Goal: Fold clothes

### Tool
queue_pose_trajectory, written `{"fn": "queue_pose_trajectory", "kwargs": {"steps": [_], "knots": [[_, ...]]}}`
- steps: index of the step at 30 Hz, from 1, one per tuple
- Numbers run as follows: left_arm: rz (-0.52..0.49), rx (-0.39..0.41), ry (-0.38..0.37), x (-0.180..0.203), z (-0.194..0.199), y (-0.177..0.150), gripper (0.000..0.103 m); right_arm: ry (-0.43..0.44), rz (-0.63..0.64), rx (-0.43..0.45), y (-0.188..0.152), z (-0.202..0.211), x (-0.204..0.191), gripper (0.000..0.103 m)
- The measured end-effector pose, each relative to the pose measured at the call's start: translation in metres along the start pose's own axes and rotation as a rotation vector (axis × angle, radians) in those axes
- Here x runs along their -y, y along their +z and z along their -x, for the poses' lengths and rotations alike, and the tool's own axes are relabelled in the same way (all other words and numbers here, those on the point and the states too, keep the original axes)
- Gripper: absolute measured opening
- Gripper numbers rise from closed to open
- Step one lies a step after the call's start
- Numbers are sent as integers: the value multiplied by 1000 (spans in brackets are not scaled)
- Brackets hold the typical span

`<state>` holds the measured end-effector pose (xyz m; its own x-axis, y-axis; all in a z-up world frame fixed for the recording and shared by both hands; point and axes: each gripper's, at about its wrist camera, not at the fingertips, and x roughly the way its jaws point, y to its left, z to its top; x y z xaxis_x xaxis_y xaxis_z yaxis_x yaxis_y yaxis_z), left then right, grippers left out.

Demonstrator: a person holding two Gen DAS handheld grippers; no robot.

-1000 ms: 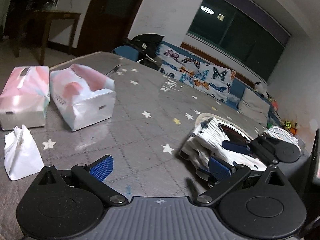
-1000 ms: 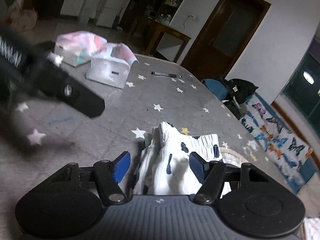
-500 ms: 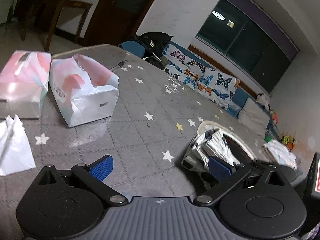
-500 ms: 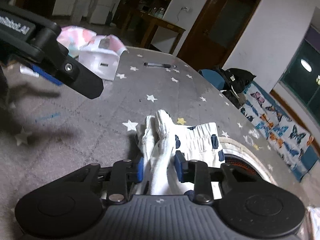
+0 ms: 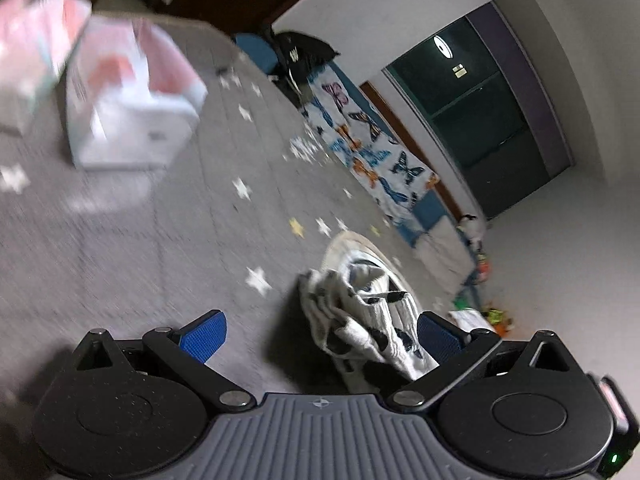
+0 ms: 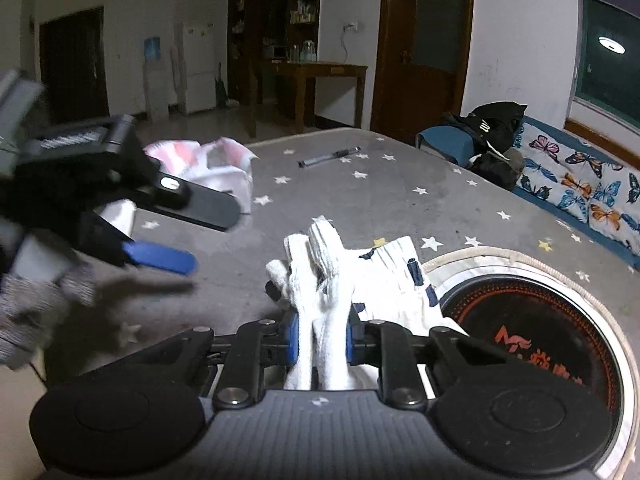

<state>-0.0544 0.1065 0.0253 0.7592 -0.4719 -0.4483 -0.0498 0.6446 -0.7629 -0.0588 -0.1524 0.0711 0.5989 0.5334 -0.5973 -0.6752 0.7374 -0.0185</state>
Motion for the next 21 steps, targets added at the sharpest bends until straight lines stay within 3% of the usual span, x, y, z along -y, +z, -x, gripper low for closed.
{"fn": "queue_pose_trajectory", "kwargs": {"steps": [8, 12, 21], "knots": [[162, -64, -121, -10, -17, -7, 103, 64, 27, 39, -9, 29, -12, 18], [209, -104, -135, -15, -21, -12, 103, 84, 78, 44, -15, 35, -27, 18], [172, -145, -162, -15, -12, -20, 102, 79, 299, 66, -39, 42, -60, 18]]}}
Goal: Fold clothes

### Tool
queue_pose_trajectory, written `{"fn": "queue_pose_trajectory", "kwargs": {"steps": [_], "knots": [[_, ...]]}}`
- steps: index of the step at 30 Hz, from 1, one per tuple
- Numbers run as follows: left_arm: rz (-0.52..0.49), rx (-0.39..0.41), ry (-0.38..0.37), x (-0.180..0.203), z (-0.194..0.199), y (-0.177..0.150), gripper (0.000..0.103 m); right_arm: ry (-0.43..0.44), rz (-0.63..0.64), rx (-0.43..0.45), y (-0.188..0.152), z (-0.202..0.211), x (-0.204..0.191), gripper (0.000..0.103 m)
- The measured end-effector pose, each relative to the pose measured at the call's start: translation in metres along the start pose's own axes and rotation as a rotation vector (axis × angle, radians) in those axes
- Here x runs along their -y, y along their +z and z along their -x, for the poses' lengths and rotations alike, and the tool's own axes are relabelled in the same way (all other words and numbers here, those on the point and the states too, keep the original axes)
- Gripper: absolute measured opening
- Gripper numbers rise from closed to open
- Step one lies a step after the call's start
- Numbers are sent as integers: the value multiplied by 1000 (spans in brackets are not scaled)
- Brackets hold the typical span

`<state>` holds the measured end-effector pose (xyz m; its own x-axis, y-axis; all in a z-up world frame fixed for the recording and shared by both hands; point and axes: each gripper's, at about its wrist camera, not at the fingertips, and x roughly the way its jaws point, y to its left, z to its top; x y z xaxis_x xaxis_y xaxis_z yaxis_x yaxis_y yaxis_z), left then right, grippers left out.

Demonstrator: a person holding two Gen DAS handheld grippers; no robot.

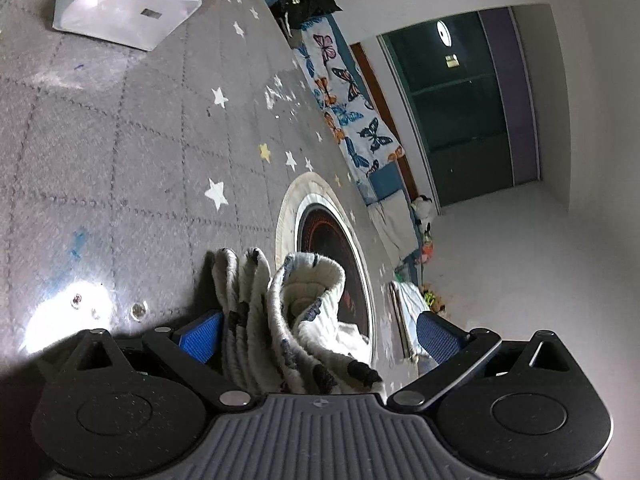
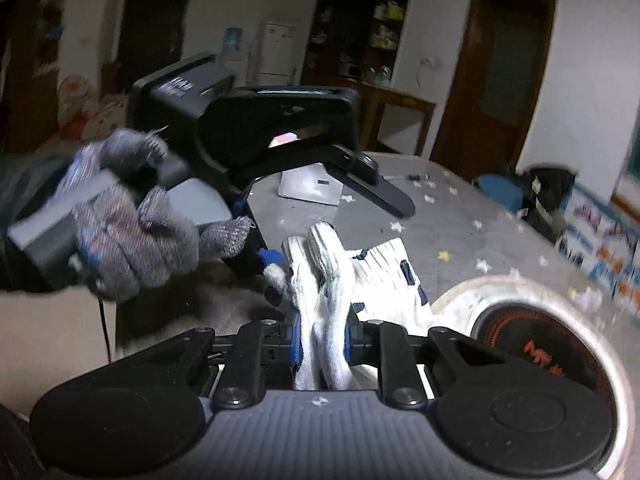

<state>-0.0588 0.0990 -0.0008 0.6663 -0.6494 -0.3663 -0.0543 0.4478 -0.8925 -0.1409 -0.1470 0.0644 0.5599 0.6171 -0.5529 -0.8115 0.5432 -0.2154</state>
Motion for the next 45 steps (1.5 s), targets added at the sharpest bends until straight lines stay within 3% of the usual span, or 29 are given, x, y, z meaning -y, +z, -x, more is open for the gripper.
{"fn": "queue_pose_trajectory", "kwargs": {"steps": [5, 7, 11, 15, 21, 25, 35, 41, 45], "knots": [[-50, -21, 31, 2, 2, -7, 93, 12, 92, 4, -6, 1, -12, 19], [-60, -26, 47, 1, 1, -8, 84, 20, 101, 1, -8, 1, -14, 19], [-87, -36, 101, -2, -2, -12, 55, 39, 80, 0, -9, 5, -14, 24], [-100, -33, 137, -6, -2, -13, 41, 58, 63, -2, -12, 8, -13, 31], [-193, -4, 183, 4, 1, -18, 36, 110, -27, 20, -12, 18, -2, 34], [-202, 10, 191, 5, 0, -19, 35, 121, -131, 35, -8, 22, 17, 37], [-196, 19, 188, 2, -1, -18, 35, 65, -463, -32, -43, 20, 76, 37], [-192, 20, 187, 0, -1, -17, 35, 115, -452, -54, -58, 39, 59, 38], [-197, 22, 196, 2, -2, -18, 35, 144, -424, -75, -61, 45, 48, 45]]}}
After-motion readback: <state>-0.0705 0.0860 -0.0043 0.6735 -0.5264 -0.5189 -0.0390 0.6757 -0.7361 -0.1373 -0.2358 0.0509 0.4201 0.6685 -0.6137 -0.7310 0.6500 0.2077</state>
